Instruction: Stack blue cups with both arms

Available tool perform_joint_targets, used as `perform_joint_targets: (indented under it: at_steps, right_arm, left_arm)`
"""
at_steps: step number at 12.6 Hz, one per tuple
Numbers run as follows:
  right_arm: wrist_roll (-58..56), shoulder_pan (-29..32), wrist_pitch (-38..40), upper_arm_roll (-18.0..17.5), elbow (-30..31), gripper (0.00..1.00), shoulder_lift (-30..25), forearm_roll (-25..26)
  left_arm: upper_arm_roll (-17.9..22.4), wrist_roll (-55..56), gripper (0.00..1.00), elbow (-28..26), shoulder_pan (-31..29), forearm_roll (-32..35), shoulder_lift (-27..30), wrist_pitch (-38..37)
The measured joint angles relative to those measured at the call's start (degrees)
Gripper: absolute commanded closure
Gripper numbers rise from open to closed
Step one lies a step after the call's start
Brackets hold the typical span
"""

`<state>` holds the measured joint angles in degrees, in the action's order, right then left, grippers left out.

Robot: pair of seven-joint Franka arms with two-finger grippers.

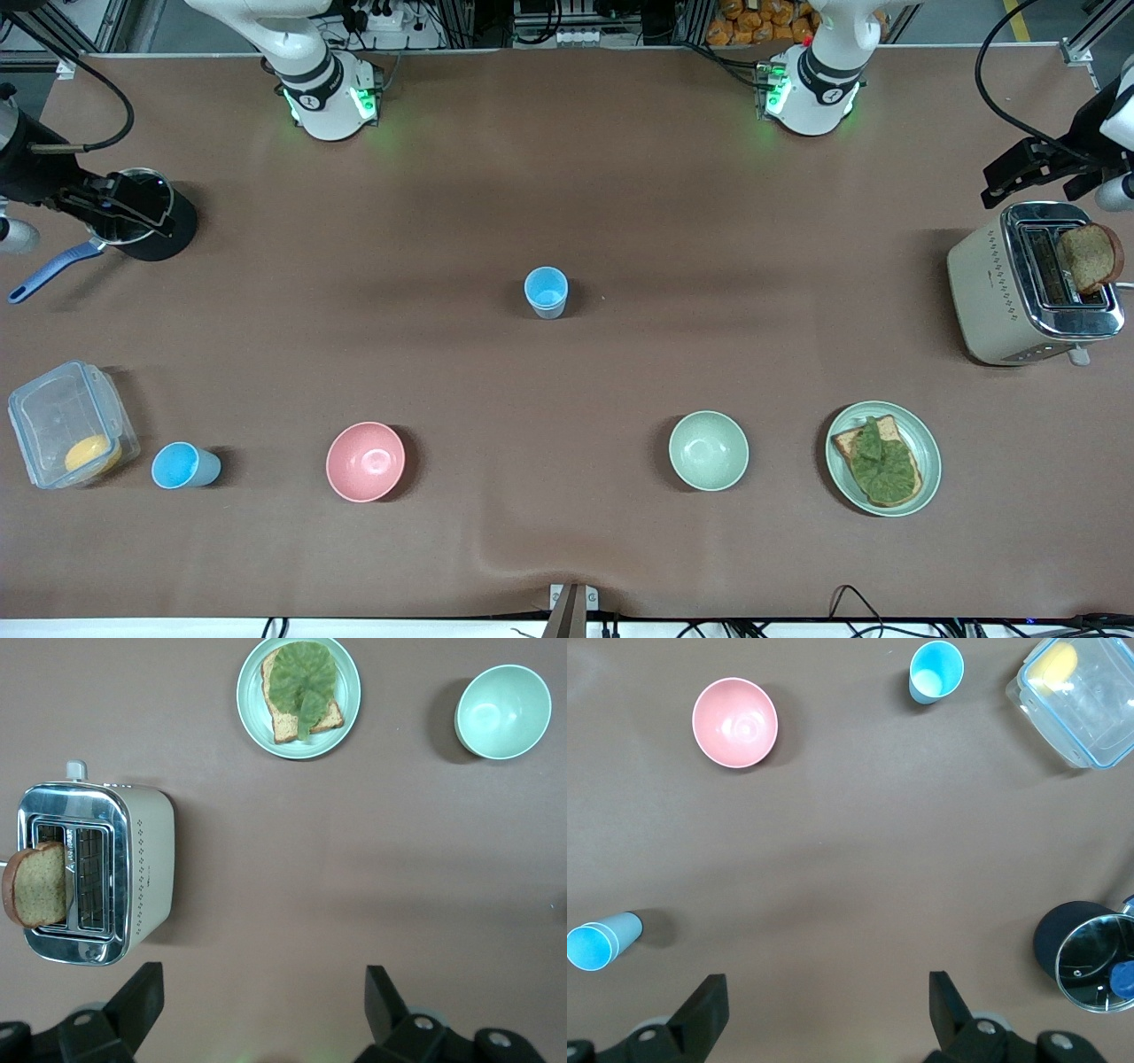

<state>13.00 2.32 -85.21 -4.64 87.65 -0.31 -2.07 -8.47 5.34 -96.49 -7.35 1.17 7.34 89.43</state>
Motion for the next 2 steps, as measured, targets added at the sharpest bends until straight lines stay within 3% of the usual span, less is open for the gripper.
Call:
perform_joint_targets:
  at_steps: [2]
  right_arm:
    - [0.0, 0.0, 0.0, 0.0, 0.0, 0.0, 0.0, 0.0]
  left_arm:
    - [0.0, 0.0, 0.0, 0.0, 0.0, 0.0, 0.0, 0.0]
